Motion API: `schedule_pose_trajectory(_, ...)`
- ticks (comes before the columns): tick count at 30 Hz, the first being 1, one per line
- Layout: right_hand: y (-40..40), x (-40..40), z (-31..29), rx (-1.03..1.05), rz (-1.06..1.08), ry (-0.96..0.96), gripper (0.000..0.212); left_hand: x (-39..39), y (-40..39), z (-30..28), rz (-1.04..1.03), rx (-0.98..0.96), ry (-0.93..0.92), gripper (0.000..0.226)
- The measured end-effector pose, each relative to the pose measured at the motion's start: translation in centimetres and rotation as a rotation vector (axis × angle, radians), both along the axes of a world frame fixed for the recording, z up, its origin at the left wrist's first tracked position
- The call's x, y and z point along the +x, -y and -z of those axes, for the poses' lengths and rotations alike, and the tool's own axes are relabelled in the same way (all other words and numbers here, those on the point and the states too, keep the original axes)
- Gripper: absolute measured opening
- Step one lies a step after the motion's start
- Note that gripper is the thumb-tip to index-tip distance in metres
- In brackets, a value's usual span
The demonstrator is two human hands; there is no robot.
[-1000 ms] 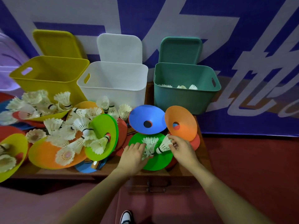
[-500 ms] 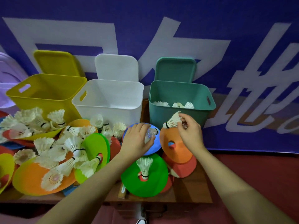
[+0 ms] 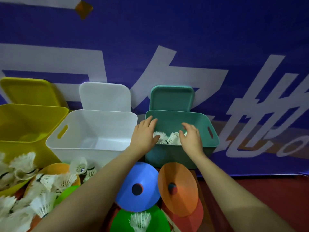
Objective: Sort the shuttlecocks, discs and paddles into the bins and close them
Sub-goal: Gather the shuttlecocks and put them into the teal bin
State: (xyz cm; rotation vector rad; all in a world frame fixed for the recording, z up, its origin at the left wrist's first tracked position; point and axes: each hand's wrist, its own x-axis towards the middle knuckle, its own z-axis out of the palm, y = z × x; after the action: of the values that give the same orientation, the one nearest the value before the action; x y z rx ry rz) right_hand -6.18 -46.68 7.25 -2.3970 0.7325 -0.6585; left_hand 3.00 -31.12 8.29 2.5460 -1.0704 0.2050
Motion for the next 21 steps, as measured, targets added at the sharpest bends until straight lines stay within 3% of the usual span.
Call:
schedule_pose_trajectory(10,-5.5,-3.4,2.6,-0.014,-0.242,-0.076,0.027,-3.1,-6.0,1.8,-0.005,0.018,-0.027,0.045)
schedule_pose_trajectory(17,-9.8,-7.7,4.1,0.042,-0.433,-0.064,0.017,-7.8,-12.5,2.5,-0.089,0.064,-0.078,0.045)
schedule_pose_trajectory(21,-12.5,-9.5,6.4,0.06,-0.525,-0.21,0.019,-10.3,-16.4,4.0,-0.183,0.084,-0.148,0.054)
